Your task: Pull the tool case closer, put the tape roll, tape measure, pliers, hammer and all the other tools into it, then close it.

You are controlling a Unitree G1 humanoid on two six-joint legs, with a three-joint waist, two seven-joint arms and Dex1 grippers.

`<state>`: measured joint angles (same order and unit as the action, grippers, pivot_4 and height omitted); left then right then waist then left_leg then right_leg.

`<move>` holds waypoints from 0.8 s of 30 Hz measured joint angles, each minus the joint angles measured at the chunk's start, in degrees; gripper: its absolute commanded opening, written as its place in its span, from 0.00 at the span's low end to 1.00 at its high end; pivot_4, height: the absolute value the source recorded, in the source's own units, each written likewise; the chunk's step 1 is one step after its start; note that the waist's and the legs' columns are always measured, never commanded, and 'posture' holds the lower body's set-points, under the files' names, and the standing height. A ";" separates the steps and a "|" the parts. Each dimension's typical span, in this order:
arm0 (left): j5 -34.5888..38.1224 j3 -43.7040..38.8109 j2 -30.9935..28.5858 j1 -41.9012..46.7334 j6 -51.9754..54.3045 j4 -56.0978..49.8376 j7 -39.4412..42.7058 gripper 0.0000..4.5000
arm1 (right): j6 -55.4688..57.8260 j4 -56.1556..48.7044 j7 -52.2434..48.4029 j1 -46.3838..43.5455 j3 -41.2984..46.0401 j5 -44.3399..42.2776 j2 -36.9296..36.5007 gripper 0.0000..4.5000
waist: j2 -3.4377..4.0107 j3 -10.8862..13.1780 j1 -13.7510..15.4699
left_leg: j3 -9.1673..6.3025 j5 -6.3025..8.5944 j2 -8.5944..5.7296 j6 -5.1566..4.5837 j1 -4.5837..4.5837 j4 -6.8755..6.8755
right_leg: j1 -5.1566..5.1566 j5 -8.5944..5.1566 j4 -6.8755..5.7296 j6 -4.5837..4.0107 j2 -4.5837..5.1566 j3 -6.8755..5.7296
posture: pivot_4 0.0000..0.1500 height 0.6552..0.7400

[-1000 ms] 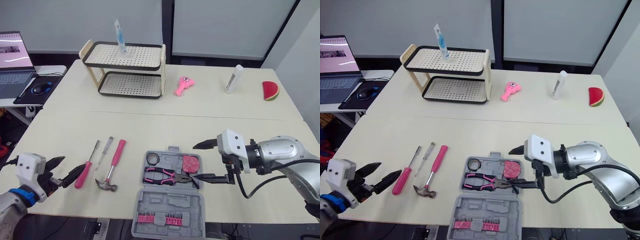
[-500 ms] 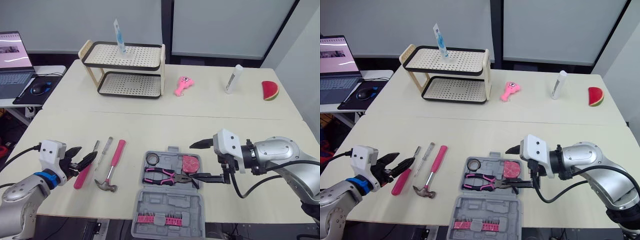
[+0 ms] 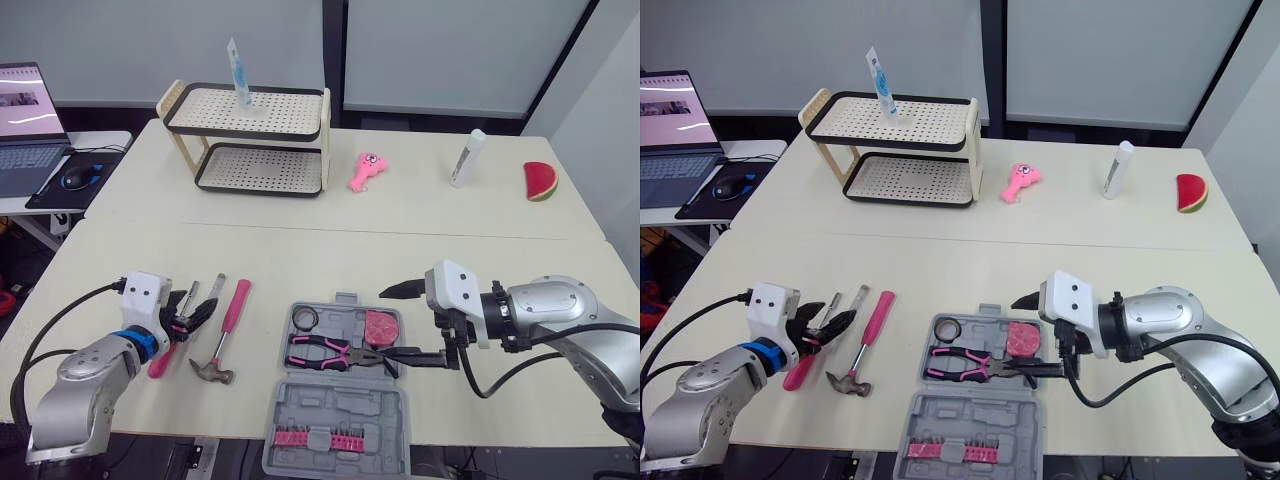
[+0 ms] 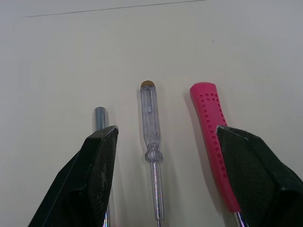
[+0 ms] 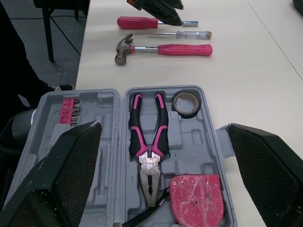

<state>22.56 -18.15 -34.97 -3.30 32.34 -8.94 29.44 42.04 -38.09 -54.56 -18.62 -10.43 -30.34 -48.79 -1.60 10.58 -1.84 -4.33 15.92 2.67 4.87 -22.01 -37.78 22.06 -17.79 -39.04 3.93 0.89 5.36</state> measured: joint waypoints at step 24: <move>-1.23 1.34 1.21 1.65 2.03 0.29 -2.32 0.75 | 0.92 -1.06 0.16 0.76 0.02 0.07 -0.22 1.00 | 0.00 0.00 0.04 | -0.04 0.00 -0.02 0.00 -0.01 -0.01 | -0.01 0.00 0.00 0.00 0.00 -0.03 | 1.00 0.94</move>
<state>21.33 -16.81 -33.77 -1.65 34.37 -8.64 27.12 42.96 -39.16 -54.40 -17.86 -10.41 -30.26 -49.00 -1.60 10.58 -1.80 -4.37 15.92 2.66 4.87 -22.02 -37.80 22.05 -17.78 -39.03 3.93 0.89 5.33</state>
